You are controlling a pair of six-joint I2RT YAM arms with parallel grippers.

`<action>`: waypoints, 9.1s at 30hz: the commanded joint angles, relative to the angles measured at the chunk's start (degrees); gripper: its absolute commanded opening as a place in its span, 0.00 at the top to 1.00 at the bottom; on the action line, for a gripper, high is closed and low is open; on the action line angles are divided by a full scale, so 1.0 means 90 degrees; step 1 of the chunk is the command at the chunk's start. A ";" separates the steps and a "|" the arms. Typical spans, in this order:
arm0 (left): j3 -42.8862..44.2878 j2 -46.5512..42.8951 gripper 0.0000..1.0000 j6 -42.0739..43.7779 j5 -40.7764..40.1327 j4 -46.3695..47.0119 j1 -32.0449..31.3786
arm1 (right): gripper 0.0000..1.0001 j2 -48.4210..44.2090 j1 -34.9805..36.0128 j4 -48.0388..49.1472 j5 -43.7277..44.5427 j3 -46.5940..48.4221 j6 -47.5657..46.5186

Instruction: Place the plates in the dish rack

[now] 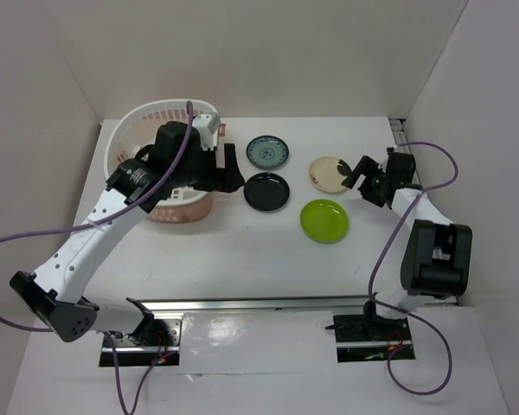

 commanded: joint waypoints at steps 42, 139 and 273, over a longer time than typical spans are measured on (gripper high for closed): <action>0.1015 0.0949 0.00 0.0378 0.0256 0.0337 -0.0431 | 0.50 0.3999 -0.0483 0.1417 -0.0981 0.1661 -0.0088; 0.2744 0.2404 1.00 0.0513 -0.2965 0.1323 0.0935 | 0.00 0.1089 0.1918 0.1917 -0.1920 0.2354 0.0520; 0.1435 0.4270 0.00 0.2741 -0.2840 0.3726 0.3886 | 0.00 0.2555 0.2525 0.0938 -0.2143 0.3204 -0.0185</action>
